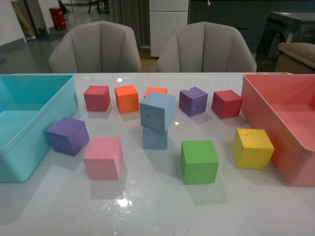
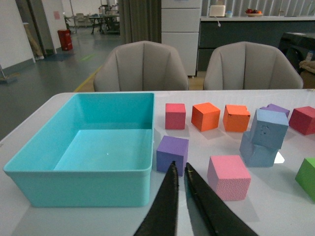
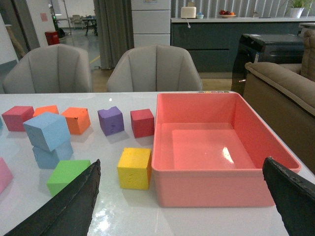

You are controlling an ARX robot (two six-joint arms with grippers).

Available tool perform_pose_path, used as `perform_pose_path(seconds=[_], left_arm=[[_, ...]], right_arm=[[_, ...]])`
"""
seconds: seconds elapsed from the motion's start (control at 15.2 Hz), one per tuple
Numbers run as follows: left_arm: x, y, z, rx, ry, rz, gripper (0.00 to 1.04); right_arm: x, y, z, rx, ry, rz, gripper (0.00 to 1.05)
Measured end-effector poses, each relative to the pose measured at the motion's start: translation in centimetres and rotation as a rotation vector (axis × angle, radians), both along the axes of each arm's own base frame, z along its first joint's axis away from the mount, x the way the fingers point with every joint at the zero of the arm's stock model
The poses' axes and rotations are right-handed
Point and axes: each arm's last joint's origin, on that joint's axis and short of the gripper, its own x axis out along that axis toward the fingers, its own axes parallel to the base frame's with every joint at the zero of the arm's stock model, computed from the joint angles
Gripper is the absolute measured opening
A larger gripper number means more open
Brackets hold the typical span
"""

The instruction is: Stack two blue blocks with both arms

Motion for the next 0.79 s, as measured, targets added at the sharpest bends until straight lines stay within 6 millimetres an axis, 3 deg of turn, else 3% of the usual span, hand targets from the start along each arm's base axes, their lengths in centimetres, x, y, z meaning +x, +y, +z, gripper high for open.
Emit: perform_pose_path(seconds=[0.33,0.39,0.79], left_arm=[[0.00,0.00,0.00,0.000,0.000,0.000,0.72],[0.00,0.00,0.00,0.002,0.000,0.000,1.00],[0.00,0.00,0.00,0.002,0.000,0.000,0.98]], right_arm=[[0.00,0.00,0.00,0.000,0.000,0.000,0.98],[0.00,0.00,0.00,0.000,0.000,0.000,0.98],[0.00,0.00,0.00,0.000,0.000,0.000,0.98]])
